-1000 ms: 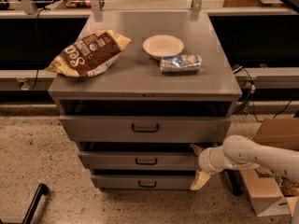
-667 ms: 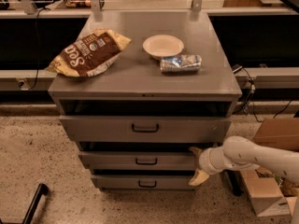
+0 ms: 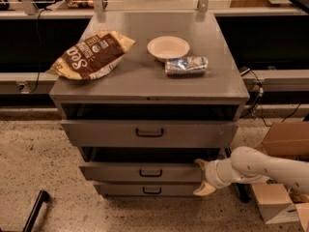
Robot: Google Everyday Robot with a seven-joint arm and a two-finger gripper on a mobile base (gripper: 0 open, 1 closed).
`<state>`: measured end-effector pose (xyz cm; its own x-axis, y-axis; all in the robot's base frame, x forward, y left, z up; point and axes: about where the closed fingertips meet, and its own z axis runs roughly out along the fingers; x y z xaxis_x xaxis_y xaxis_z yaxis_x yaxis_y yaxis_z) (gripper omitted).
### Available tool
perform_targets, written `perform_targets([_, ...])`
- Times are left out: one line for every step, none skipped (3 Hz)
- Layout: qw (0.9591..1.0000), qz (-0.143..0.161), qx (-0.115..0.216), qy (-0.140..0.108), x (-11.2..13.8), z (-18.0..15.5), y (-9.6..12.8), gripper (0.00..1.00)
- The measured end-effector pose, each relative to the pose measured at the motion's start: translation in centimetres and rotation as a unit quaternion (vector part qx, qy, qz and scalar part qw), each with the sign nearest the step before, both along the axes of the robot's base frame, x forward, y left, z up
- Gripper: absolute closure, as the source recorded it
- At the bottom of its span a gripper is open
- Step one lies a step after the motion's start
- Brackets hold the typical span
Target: Open middle drawer
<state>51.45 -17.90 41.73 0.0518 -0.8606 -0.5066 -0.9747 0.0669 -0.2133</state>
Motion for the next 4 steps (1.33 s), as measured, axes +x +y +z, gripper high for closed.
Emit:
perform_targets([0.9999, 0.008, 0.002, 0.006, -0.97, 0.05, 0.35, 0.34])
perform_targets([0.9999, 0.008, 0.002, 0.006, -0.97, 0.47, 0.35, 0.33])
perform_targets([0.9999, 0.007, 0.002, 0.006, -0.97, 0.49, 0.34, 0.15])
perform_targets([0.9999, 0.008, 0.003, 0.007, -1.03, 0.38, 0.47, 0.0])
